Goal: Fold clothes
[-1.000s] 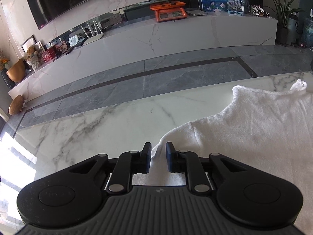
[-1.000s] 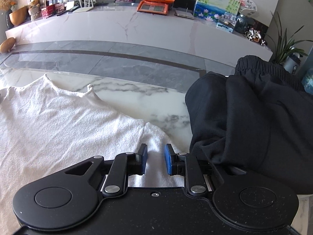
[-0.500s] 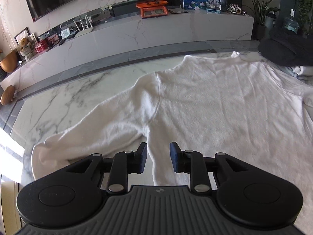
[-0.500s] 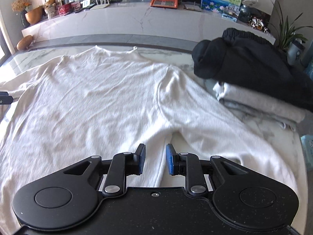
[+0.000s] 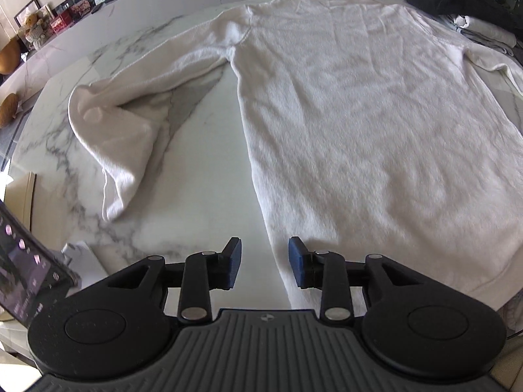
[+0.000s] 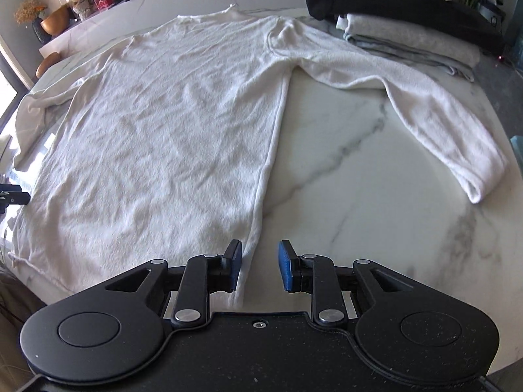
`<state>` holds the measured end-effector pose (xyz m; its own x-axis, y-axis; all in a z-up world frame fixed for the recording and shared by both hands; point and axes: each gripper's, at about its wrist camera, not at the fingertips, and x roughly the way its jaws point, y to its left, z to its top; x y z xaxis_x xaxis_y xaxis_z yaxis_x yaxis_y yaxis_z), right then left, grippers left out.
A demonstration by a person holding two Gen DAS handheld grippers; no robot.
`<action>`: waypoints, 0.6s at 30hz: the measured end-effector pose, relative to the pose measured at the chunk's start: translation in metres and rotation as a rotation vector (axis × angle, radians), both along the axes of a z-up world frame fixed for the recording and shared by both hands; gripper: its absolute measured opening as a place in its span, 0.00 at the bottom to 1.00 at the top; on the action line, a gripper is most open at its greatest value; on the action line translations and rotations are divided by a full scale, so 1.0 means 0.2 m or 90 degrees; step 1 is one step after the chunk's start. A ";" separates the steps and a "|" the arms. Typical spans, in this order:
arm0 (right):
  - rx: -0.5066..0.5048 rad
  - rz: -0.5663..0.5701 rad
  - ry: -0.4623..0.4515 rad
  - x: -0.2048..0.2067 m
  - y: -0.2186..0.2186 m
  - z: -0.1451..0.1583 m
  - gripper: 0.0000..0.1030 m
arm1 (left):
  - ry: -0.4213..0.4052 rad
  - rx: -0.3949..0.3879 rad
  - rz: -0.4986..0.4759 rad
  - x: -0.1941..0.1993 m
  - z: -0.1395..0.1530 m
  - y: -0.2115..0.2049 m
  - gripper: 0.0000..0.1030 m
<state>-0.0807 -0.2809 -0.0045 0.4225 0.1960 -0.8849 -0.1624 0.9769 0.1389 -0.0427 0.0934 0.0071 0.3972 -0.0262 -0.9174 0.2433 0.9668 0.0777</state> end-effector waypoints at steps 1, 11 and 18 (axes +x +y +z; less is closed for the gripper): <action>0.003 0.001 0.003 -0.01 0.00 0.00 0.30 | -0.001 -0.003 0.004 -0.02 0.00 0.01 0.34; 0.032 0.001 0.029 -0.13 -0.03 0.00 0.37 | 0.051 -0.091 0.022 -0.17 -0.02 0.02 0.37; 0.073 -0.002 0.018 -0.11 -0.03 -0.05 0.36 | 0.032 -0.123 0.027 -0.19 -0.02 0.02 0.24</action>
